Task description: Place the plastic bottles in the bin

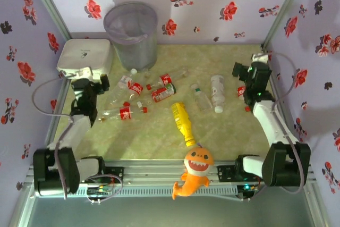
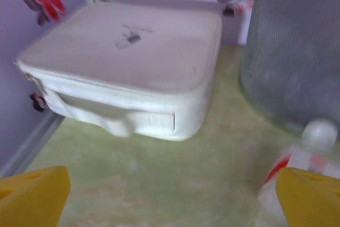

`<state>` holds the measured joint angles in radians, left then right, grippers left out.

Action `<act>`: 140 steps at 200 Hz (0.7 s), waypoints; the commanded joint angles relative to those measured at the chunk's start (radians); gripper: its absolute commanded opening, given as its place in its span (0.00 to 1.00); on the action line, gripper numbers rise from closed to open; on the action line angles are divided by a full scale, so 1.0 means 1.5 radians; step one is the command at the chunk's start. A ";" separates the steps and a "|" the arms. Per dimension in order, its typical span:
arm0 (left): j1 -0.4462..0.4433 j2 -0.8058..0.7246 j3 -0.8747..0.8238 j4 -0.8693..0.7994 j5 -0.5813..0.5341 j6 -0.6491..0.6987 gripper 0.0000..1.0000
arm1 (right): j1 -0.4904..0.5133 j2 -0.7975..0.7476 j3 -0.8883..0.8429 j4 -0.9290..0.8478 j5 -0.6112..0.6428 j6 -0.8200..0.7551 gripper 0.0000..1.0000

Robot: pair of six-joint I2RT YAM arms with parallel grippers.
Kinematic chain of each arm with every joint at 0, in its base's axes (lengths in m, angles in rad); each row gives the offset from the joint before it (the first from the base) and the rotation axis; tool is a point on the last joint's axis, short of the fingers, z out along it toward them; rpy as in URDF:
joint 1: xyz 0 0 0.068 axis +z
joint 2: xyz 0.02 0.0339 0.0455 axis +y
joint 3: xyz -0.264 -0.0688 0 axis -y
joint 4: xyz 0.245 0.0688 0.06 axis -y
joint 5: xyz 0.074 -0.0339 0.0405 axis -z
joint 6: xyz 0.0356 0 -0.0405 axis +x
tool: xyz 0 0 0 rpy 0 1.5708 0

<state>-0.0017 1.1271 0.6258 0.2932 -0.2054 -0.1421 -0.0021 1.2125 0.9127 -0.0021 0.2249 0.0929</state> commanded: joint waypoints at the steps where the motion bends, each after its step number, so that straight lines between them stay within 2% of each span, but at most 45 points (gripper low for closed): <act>1: -0.001 -0.050 0.085 -0.291 -0.018 -0.104 1.00 | -0.017 0.006 0.101 -0.385 0.017 0.041 0.99; 23: -0.015 -0.065 0.129 -0.425 0.055 -0.159 1.00 | -0.042 0.016 0.122 -0.463 0.000 0.059 0.99; 53: -0.067 -0.089 0.131 -0.494 0.112 -0.205 1.00 | -0.106 0.096 0.127 -0.480 -0.081 0.056 0.99; 99: -0.106 -0.107 0.112 -0.506 0.246 -0.278 0.99 | -0.113 0.194 0.123 -0.416 -0.182 0.039 0.97; 140: -0.136 -0.120 0.117 -0.502 0.270 -0.313 0.98 | -0.114 0.290 0.138 -0.377 -0.197 0.023 0.96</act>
<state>-0.1883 0.9707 0.8021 -0.4393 0.1333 -0.5499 -0.1722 1.5696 1.0969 -0.5991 -0.0151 0.1551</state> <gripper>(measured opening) 0.983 0.971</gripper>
